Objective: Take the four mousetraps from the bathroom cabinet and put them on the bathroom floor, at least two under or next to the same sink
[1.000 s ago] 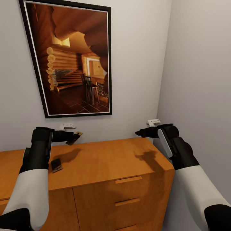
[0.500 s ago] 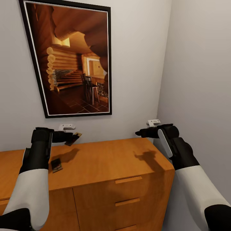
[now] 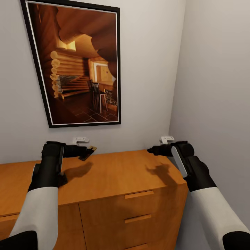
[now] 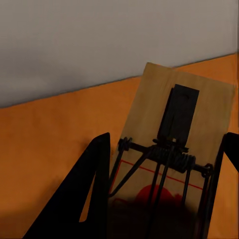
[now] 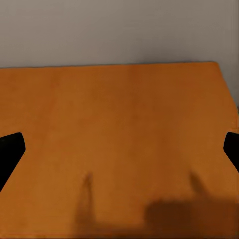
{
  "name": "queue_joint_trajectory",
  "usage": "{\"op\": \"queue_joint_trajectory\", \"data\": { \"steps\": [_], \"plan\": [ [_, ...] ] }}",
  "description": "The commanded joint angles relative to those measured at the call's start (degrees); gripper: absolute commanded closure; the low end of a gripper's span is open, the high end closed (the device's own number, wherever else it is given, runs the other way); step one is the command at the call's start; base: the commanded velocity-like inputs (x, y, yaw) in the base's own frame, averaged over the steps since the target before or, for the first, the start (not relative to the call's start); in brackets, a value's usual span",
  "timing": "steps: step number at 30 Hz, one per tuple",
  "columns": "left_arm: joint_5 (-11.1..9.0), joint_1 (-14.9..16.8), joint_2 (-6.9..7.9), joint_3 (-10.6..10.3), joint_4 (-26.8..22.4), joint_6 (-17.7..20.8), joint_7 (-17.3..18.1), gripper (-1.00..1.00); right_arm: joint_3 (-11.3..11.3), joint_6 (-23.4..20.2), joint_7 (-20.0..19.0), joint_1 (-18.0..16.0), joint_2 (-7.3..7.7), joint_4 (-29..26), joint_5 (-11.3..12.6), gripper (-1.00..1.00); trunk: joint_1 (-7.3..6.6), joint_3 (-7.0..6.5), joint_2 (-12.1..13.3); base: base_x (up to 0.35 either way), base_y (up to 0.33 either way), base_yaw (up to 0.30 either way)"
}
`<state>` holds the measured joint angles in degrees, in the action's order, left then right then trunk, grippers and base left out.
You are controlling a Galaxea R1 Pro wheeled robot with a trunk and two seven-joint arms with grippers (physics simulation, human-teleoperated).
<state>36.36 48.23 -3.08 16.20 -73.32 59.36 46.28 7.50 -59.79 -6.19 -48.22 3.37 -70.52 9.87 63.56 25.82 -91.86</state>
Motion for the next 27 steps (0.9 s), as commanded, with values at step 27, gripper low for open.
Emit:
{"op": "queue_joint_trajectory", "data": {
  "steps": [27],
  "plan": [
    [0.47, 0.11, -0.61, 0.33, 0.72, 0.14, -0.67, 1.00, 0.50, -0.21, -1.75, 4.62, 1.46, -0.23, 0.32, -1.00, 0.00, 0.07, -0.04, 0.000, 0.000, 0.149]
  ]
}}
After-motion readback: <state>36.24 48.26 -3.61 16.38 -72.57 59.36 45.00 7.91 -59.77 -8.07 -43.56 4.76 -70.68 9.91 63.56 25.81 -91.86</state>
